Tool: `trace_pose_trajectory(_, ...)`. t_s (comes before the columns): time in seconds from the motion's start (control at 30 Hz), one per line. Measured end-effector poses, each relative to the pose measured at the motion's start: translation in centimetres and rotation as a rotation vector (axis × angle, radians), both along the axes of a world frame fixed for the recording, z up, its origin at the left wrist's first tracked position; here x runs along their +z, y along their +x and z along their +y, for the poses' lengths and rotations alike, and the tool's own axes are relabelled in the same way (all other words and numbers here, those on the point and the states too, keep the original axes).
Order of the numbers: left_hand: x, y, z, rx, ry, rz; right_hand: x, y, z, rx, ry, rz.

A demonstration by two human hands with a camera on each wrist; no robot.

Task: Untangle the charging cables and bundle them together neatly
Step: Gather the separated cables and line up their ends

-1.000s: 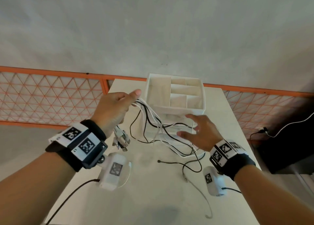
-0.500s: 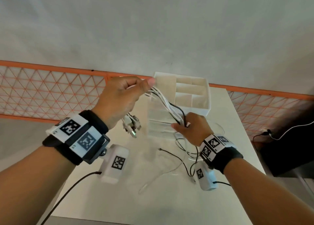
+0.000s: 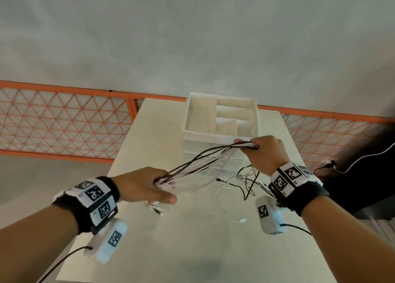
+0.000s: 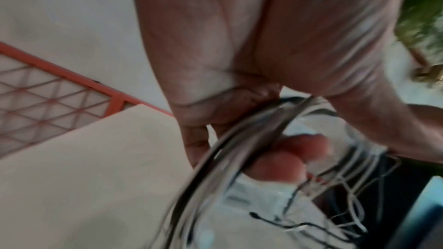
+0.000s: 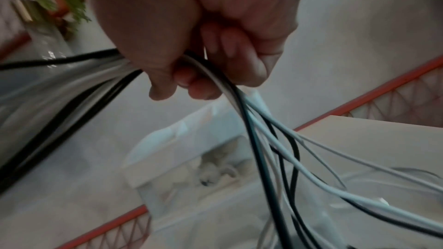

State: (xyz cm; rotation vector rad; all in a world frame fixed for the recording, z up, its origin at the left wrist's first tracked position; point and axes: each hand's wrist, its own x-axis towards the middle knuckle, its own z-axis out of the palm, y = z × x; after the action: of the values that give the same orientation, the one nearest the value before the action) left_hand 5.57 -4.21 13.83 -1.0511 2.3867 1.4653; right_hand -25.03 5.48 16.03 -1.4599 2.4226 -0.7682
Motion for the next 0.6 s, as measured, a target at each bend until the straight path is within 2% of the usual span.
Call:
trace_pose_trajectory(0.17, 3.3, -5.2, 1.9, -0.072, 0.069, 0.200, 2.7, 3.4, -1.2, 0.172, -0.019, 0.052)
trace_pose_trajectory(0.3, 6.7, -8.2, 2.6, 0.137, 0.272, 0.493, 3.2, 3.7, -1.6, 0.195, -0.080, -0.009)
trace_pose_trajectory(0.37, 7.9, -8.4, 2.4, 0.234, 0.395, 0.557, 2.3, 3.0, -1.0, 0.185, -0.062, -0.022)
trace_pose_trajectory(0.43, 8.7, -8.3, 1.9, 0.292, 0.388, 0.582, 0.4, 2.2, -0.2, 0.136, -0.046, -0.053)
trace_pose_trajectory(0.6, 8.7, -7.6, 0.9, 0.453, 0.230, 0.548, -3.6, 0.8, 1.2, -0.017, -0.039, -0.219)
